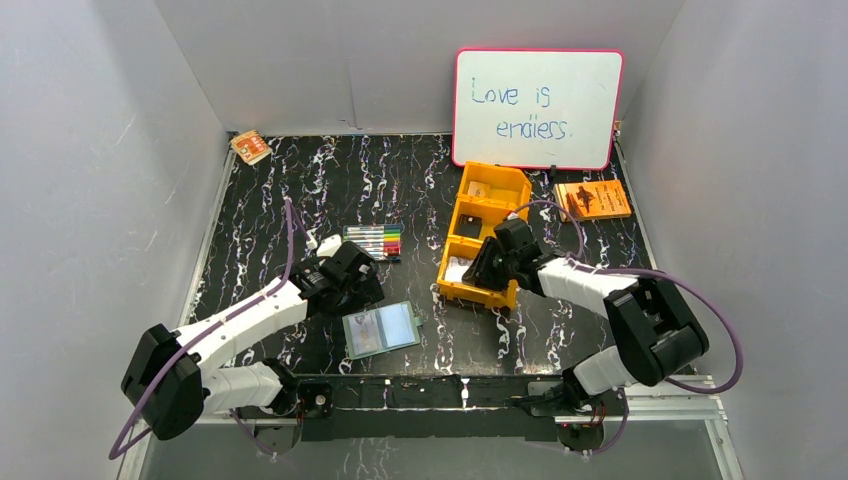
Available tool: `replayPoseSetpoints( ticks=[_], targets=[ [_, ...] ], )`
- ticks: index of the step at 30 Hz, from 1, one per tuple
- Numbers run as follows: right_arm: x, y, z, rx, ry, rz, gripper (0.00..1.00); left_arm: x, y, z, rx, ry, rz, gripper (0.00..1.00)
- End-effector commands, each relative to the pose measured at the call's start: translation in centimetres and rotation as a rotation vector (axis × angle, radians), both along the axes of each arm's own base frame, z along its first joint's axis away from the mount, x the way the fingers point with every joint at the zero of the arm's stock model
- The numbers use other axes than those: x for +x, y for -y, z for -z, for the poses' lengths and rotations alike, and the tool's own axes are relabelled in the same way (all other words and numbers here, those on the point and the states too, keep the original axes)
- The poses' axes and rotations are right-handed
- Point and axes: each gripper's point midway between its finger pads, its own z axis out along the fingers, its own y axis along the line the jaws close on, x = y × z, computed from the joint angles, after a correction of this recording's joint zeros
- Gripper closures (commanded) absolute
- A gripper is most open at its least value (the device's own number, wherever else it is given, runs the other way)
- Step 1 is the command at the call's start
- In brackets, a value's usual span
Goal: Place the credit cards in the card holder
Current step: Pick up the credit card from the storage box.
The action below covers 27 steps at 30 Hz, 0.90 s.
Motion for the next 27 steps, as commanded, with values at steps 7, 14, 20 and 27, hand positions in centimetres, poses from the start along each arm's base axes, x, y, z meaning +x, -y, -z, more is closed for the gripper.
replayPoseSetpoints(
  ticks=[7, 14, 20, 27],
  targets=[
    [-0.4, 1.9, -1.0, -0.041, 0.043, 0.032, 0.68, 0.3, 0.0, -0.4, 0.005, 0.013, 0.005, 0.14],
    [-0.1, 1.7, -2.5, -0.007, 0.078, 0.034, 0.82, 0.4, 0.0, -0.6, 0.008, 0.016, 0.007, 0.14],
    [0.0, 1.2, -4.0, 0.027, 0.095, 0.03, 0.89, 0.5, 0.1, -0.6, 0.008, 0.014, 0.01, 0.14],
    [0.4, 0.7, -5.9, 0.072, 0.125, 0.037, 0.98, 0.6, 0.1, -0.7, 0.008, 0.019, 0.011, 0.14]
  ],
)
